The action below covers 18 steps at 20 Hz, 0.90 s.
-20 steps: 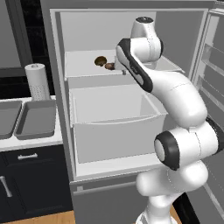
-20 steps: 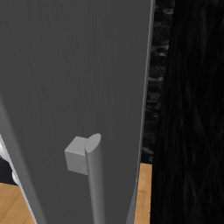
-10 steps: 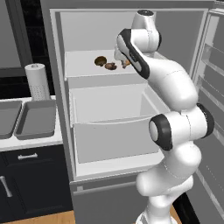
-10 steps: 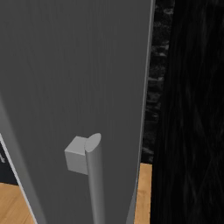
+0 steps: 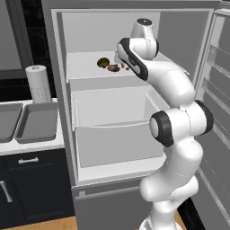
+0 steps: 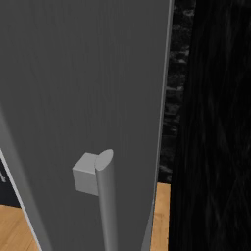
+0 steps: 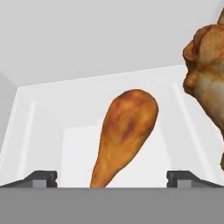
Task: Place one mushroom and one chicken drumstick in each tupperware on the nearby counter, to pack two identical lunches.
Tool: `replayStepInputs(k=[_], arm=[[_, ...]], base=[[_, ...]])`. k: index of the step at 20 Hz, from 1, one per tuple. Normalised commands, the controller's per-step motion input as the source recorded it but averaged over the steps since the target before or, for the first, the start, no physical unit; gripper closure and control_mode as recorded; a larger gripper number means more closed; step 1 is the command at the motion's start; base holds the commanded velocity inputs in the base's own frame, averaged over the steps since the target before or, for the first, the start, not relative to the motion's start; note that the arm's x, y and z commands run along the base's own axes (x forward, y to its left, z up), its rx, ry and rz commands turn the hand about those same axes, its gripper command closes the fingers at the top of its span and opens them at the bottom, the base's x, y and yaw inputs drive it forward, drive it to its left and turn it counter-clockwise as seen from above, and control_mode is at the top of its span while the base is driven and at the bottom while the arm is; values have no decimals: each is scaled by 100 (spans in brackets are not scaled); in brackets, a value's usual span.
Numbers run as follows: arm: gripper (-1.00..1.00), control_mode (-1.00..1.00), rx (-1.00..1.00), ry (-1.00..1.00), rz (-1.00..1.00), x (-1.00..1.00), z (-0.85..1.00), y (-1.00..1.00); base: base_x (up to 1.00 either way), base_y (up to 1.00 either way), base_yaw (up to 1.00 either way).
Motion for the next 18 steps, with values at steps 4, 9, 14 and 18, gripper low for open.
replayStepInputs(k=[4,9,14,18], arm=[[-100,-100,0,0,-4,61,-6,0],[-100,-100,0,0,-2,52,-17,0],[-100,-100,0,4,-2,47,-25,0],[-100,-100,0,4,0,9,-36,-10]], base=[[0,0,0],[0,0,0],[0,0,0],[0,0,0]])
